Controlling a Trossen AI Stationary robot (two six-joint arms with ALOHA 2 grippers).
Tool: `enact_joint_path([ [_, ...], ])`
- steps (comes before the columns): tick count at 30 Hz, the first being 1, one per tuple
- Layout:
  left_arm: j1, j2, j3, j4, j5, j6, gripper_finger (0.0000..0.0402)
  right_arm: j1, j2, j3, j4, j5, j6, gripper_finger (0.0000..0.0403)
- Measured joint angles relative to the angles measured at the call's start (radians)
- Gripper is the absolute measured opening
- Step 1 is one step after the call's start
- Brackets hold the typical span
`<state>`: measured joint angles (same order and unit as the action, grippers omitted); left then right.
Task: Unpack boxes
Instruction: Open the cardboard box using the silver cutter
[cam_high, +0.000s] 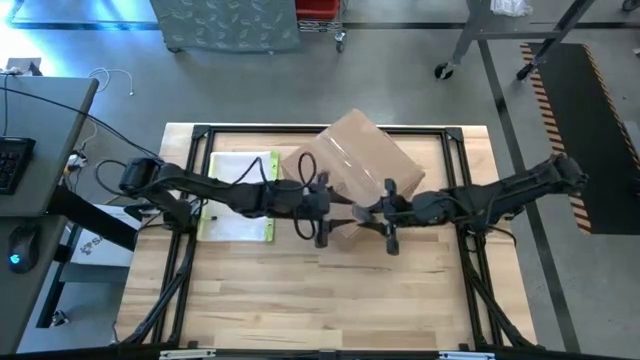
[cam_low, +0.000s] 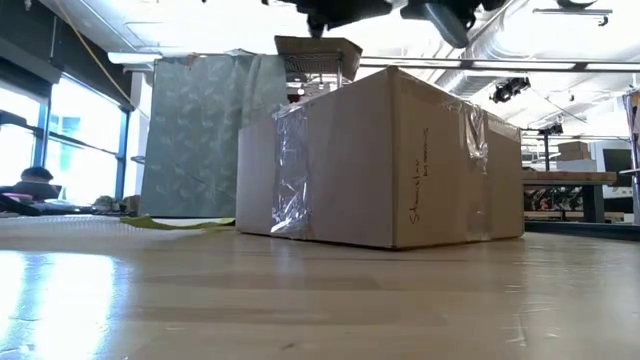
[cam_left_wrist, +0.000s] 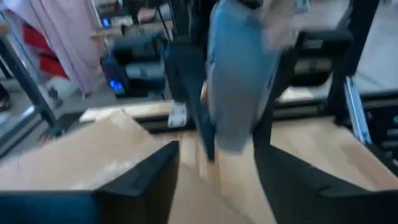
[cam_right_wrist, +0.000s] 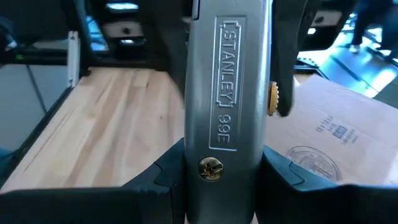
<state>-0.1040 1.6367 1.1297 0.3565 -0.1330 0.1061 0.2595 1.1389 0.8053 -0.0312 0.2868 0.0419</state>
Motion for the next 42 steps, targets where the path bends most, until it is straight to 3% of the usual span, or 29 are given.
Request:
enact_joint_path([
  [4, 0.005, 0.043, 0.000, 0.147, -0.006, -0.004, 0.0240, -0.001, 0.003, -0.010, 0.023, 0.044, 0.002, 0.0109],
  [8, 0.013, 0.062, 0.000, 0.211, 0.026, 0.010, 0.0239, -0.001, 0.004, -0.013, 0.027, 0.054, 0.003, 0.0109],
  [12, 0.013, 0.066, 0.000, 0.218, 0.033, 0.017, 0.0208, -0.001, 0.004, -0.013, 0.026, 0.046, 0.005, 0.0109],
  [19, 0.014, 0.066, 0.000, 0.221, 0.102, 0.056, 0.0110, 0.000, 0.004, -0.013, 0.023, 0.039, -0.003, 0.0109],
  [23, 0.014, 0.066, -0.001, 0.227, 0.110, 0.056, 0.0110, -0.002, 0.003, -0.012, 0.012, 0.038, -0.003, 0.0109],
  [30, 0.013, 0.057, -0.002, 0.229, 0.053, 0.022, 0.0110, -0.003, -0.020, -0.001, -0.135, 0.117, -0.059, 0.0198],
  [34, 0.013, 0.031, -0.002, 0.213, 0.030, 0.006, 0.0110, 0.009, -0.056, -0.016, -0.193, 0.161, 0.007, 0.0210],
  [37, 0.011, 0.012, -0.018, 0.218, 0.040, -0.002, 0.0110, 0.058, -0.065, -0.123, -0.016, 0.224, -0.009, 0.0209],
  [42, 0.012, -0.013, -0.084, 0.321, 0.042, -0.056, 0.0110, 0.115, -0.053, -0.307, 0.487, 0.315, -0.094, 0.0209],
])
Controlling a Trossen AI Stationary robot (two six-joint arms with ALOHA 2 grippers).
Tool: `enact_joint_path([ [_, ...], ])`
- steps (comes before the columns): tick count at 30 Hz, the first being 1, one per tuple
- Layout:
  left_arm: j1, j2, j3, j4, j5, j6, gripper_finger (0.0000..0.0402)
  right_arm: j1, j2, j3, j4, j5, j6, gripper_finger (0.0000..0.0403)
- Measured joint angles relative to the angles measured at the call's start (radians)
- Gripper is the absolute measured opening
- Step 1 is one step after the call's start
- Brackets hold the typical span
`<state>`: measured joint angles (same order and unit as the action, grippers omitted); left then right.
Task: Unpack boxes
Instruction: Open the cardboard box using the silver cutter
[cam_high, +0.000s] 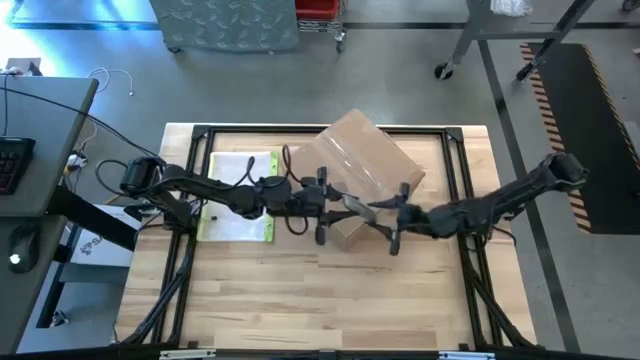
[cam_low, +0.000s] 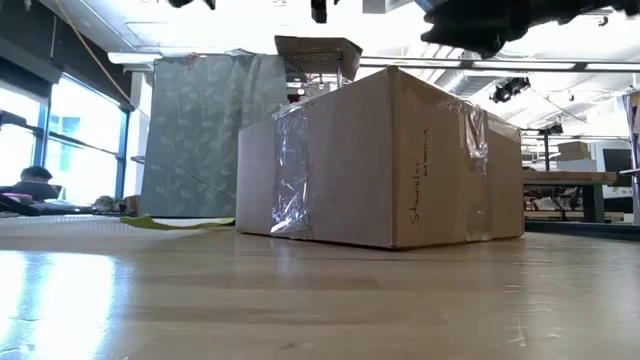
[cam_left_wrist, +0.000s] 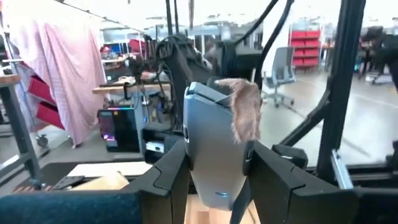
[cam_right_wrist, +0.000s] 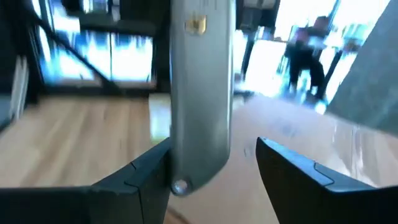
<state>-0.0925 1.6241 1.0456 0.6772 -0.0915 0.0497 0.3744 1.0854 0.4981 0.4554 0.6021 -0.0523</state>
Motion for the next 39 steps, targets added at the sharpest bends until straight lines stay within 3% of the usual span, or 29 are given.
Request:
enact_joint_path([
  [5, 0.003, 0.000, -0.029, 0.083, -0.007, -0.016, 0.0110, -0.016, 0.031, -0.072, 0.317, -0.021, -0.067, 0.0209],
  [11, 0.013, 0.000, -0.034, 0.085, -0.006, -0.031, 0.0110, -0.030, 0.052, -0.021, 0.334, -0.053, -0.152, 0.0210],
  [18, 0.014, 0.000, -0.033, 0.086, -0.018, -0.031, 0.0110, -0.070, 0.092, 0.006, 0.330, -0.093, -0.128, 0.0203],
  [21, 0.014, 0.000, -0.033, 0.084, -0.023, -0.031, 0.0110, -0.088, 0.109, 0.006, 0.337, -0.140, -0.082, 0.0183],
  [26, 0.013, 0.000, -0.033, 0.088, -0.044, -0.039, 0.0110, -0.095, 0.113, 0.006, 0.359, -0.151, -0.064, 0.0107],
  [28, 0.013, 0.000, -0.031, 0.086, -0.053, -0.048, 0.0110, -0.093, 0.109, 0.006, 0.361, -0.149, -0.067, 0.0106],
  [31, 0.013, -0.002, -0.030, 0.052, -0.049, -0.036, 0.0113, -0.088, 0.083, 0.006, 0.309, -0.113, -0.067, 0.0106],
  [33, 0.015, -0.010, -0.029, 0.002, -0.062, -0.024, 0.0142, -0.077, 0.042, 0.005, 0.244, -0.053, -0.071, 0.0106],
  [36, 0.037, -0.047, -0.027, -0.159, -0.193, -0.059, 0.0198, -0.069, -0.070, 0.006, 0.124, 0.097, -0.024, 0.0106],
  [39, 0.101, -0.099, -0.003, -0.359, -0.277, -0.122, 0.0219, -0.069, -0.174, 0.008, -0.075, 0.162, 0.037, 0.0106],
])
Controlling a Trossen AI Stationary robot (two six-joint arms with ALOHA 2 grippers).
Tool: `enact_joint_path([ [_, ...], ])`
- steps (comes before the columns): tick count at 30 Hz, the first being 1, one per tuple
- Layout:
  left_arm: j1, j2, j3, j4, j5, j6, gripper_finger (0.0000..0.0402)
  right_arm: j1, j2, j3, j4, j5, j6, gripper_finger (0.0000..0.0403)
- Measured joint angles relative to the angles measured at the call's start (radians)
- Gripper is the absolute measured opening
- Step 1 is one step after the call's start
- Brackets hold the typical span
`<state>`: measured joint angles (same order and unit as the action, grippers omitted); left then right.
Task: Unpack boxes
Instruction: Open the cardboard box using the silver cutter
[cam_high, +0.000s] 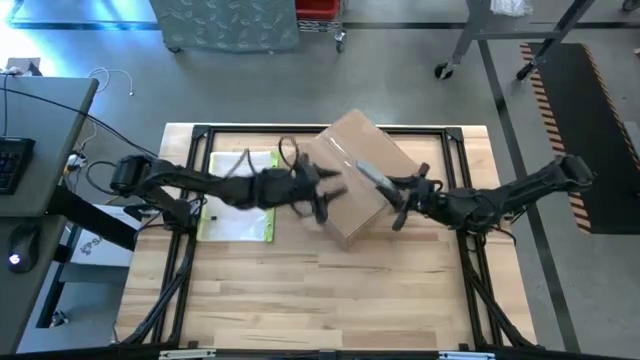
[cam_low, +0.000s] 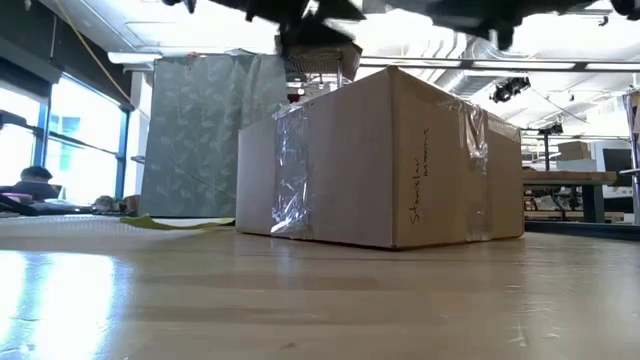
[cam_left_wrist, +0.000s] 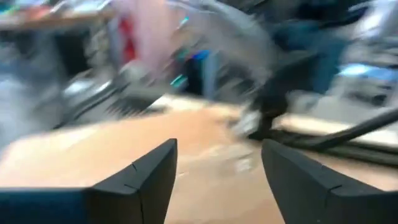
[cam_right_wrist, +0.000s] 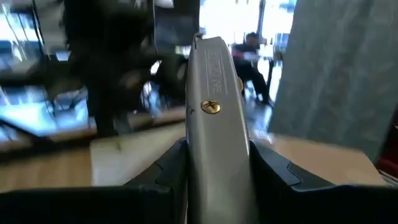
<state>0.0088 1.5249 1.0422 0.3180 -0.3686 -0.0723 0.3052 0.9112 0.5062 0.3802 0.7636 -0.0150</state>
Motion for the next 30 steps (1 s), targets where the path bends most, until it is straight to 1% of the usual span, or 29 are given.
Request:
enact_joint_path([
  [1, 0.037, -0.010, 0.010, -0.049, 0.010, -0.012, 0.0219, 0.001, -0.028, -0.002, -0.063, -0.001, 0.018, 0.0106],
  [2, 0.073, -0.017, 0.016, -0.088, 0.044, -0.017, 0.0214, 0.002, -0.056, -0.004, -0.122, -0.002, 0.038, 0.0106],
  [4, 0.145, -0.019, 0.017, -0.157, 0.137, -0.026, 0.0199, -0.004, -0.107, -0.001, -0.207, 0.000, 0.078, 0.0106],
  [6, 0.214, -0.004, 0.017, -0.210, 0.245, -0.036, 0.0179, -0.013, -0.131, -0.007, -0.294, 0.021, 0.129, 0.0106],
  [9, 0.304, 0.024, 0.017, -0.301, 0.359, -0.047, 0.0148, -0.036, -0.133, -0.054, -0.334, 0.014, 0.182, 0.0106],
  [12, 0.360, 0.037, 0.017, -0.411, 0.418, -0.047, 0.0118, -0.069, -0.104, -0.122, -0.291, -0.001, 0.257, 0.0106],
  [14, 0.367, 0.024, 0.022, -0.491, 0.430, -0.047, 0.0097, -0.089, -0.077, -0.174, -0.229, -0.013, 0.281, 0.0106],
  [16, 0.368, 0.006, 0.025, -0.567, 0.443, -0.053, 0.0075, -0.115, -0.048, -0.216, -0.111, -0.025, 0.259, 0.0106],
  [19, 0.341, -0.020, 0.025, -0.690, 0.438, -0.088, 0.0045, -0.183, 0.010, -0.280, 0.063, -0.055, 0.231, 0.0106],
  [20, 0.328, -0.031, 0.025, -0.728, 0.439, -0.107, 0.0036, -0.215, 0.032, -0.297, 0.127, -0.075, 0.219, 0.0106],
  [23, 0.275, -0.066, 0.023, -0.824, 0.426, -0.172, 0.0015, -0.310, 0.109, -0.332, 0.331, -0.197, 0.157, 0.0106],
  [25, 0.231, -0.095, 0.020, -0.857, 0.372, -0.202, 0.0006, -0.367, 0.158, -0.333, 0.439, -0.283, 0.115, 0.0106],
  [27, 0.188, -0.135, 0.016, -0.863, 0.293, -0.229, 0.0002, -0.406, 0.187, -0.316, 0.490, -0.351, 0.075, 0.0106],
  [30, 0.130, -0.199, 0.010, -0.857, 0.210, -0.238, 0.0003, -0.425, 0.181, -0.266, 0.538, -0.406, 0.039, 0.0106],
])
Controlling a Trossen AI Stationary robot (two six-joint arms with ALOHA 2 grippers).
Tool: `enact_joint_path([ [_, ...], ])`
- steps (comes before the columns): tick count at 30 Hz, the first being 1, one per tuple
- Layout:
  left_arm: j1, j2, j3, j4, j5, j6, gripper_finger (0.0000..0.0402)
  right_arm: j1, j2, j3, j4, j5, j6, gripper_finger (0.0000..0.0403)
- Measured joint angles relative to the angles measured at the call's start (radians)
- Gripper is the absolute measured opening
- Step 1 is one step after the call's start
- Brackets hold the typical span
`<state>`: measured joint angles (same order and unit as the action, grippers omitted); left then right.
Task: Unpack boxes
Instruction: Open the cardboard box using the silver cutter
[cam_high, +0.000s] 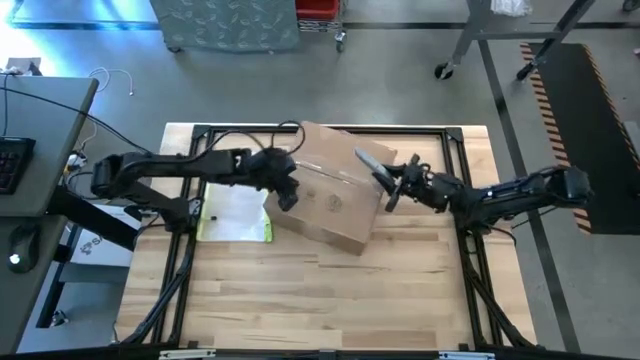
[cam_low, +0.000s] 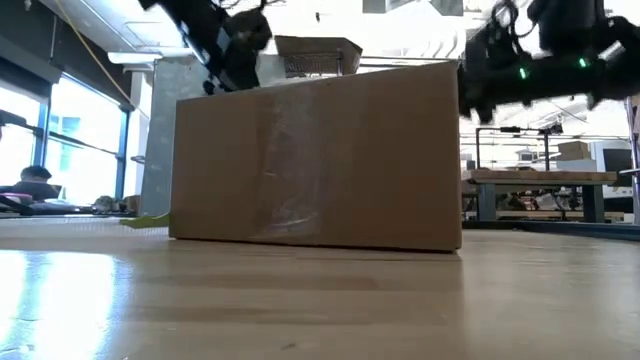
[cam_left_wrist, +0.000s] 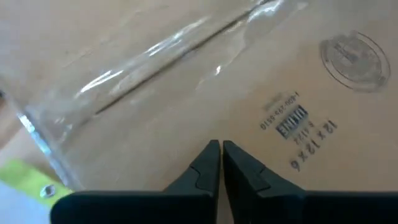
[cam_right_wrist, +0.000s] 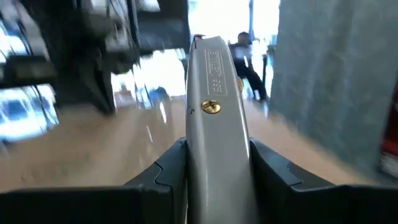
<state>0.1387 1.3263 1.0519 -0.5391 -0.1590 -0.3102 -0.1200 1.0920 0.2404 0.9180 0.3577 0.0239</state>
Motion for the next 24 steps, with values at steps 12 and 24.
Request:
enact_joint_path([
  [12, -0.127, -0.019, 0.006, 0.565, -0.089, 0.345, 0.0036, 0.089, -0.205, 0.048, -0.023, -0.150, 0.022, 0.0106],
  [24, -0.080, 0.360, 0.015, 1.110, 0.052, 0.482, 0.0131, 0.214, -0.359, 0.048, -0.199, 0.053, -0.100, 0.0106],
])
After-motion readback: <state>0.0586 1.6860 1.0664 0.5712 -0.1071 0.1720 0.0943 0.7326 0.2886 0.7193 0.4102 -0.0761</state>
